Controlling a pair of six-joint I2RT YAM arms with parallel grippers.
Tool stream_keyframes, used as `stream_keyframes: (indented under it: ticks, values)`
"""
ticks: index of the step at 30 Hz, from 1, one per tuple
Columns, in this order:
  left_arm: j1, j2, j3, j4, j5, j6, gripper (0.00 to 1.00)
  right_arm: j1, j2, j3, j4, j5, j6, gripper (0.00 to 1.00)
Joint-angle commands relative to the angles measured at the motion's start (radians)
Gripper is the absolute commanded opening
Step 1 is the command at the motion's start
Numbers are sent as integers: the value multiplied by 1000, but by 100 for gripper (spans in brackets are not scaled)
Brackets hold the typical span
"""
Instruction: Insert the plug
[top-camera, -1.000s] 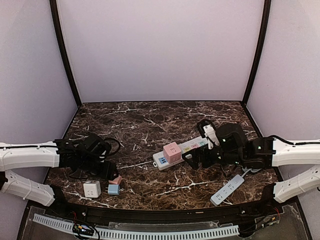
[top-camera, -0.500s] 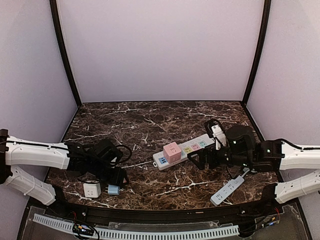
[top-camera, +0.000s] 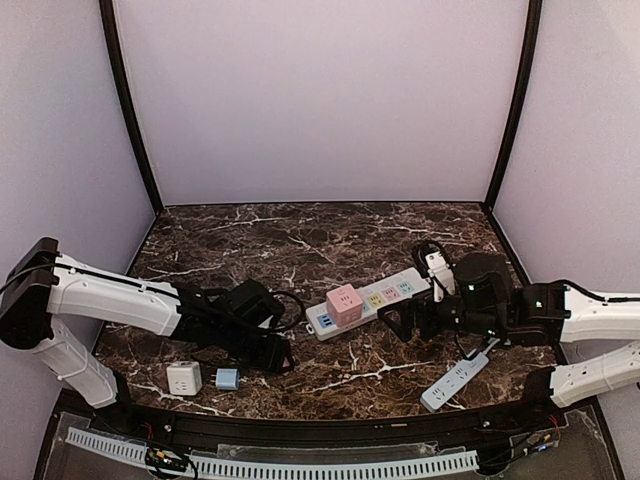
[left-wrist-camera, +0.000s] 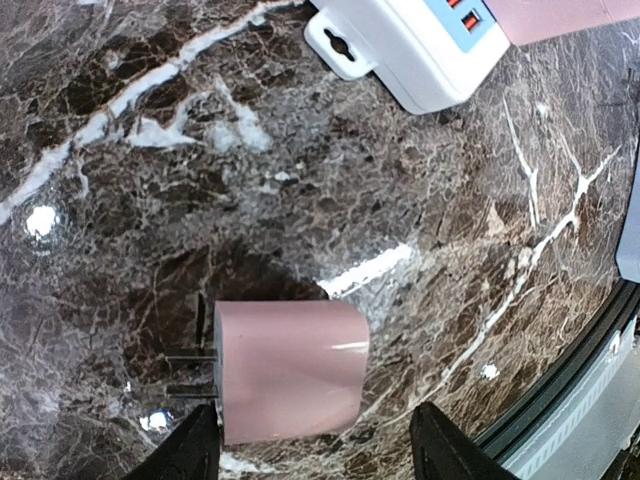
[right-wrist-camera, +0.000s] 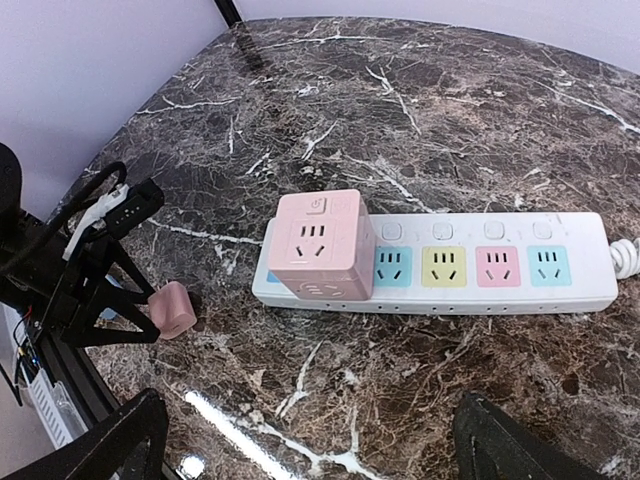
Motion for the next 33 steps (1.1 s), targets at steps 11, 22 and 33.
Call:
stream_keyframes:
  ticks: [11,22,33]
  values:
    - [-15,-136,102,-318,-297,446,77,5,-53,-32,-3,12,-6,99]
    - [-15,-72,120,-223,-328,903,77,5,-129,-68,9,0,-9,99]
    - [-15,5,105,-230,-99,1336,77,5,-140,-90,66,-41,-27,99]
